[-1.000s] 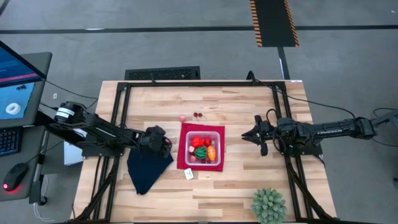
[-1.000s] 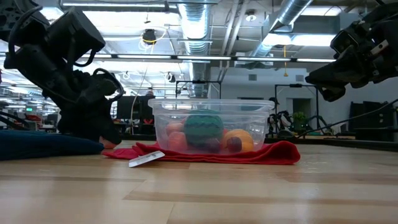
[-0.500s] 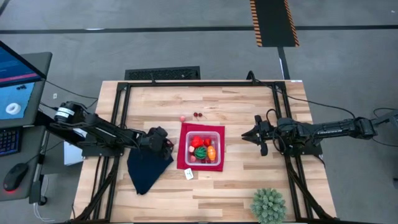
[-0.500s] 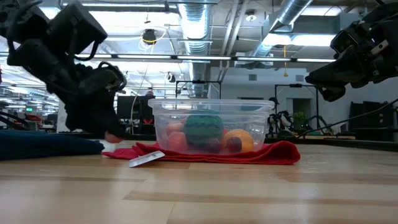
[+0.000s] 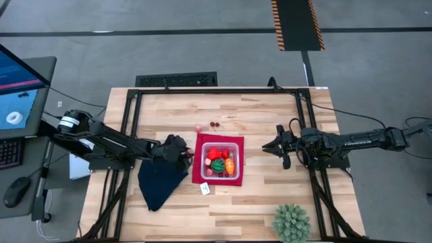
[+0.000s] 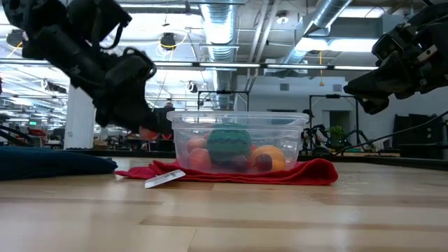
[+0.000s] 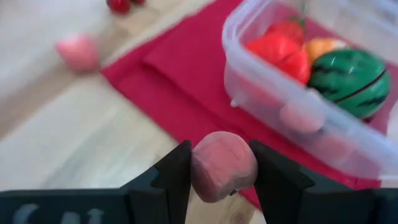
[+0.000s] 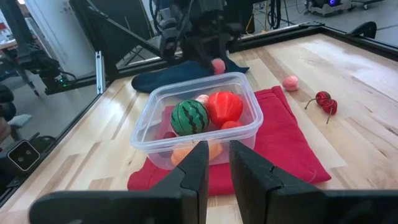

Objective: Pick and placing Produce into tupperware
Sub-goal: Put the peach in the transparent bin

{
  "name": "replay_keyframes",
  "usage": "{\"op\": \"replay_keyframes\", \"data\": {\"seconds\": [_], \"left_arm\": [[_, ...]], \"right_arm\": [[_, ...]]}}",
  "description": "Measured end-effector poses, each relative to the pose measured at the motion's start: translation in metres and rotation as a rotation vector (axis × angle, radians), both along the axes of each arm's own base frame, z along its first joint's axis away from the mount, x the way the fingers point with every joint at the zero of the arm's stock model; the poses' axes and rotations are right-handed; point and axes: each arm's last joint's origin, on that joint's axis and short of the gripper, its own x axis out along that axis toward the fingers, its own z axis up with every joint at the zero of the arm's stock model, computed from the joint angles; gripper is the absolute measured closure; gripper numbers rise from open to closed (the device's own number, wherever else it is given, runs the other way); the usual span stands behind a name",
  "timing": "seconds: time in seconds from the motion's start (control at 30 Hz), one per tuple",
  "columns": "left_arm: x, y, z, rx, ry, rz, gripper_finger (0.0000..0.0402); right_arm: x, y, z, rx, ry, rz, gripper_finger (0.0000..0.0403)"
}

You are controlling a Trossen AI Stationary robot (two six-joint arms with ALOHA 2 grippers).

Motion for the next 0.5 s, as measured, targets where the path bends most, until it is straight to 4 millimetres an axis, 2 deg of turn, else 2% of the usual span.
{"op": "replay_keyframes", "data": {"seconds": [0.3,0.5], "left_arm": [[0.006,-0.001,0.029,0.078,-0.082,-0.078,0.0262],[0.024,-0.008,0.045,0.070,-0.100,-0.226,0.0262]], "right_arm": [[0.000,0.000,0.000,0.000,0.000,0.000,0.0315],[0.000,0.000,0.000,0.000,0.000,0.000,0.0315]]}}
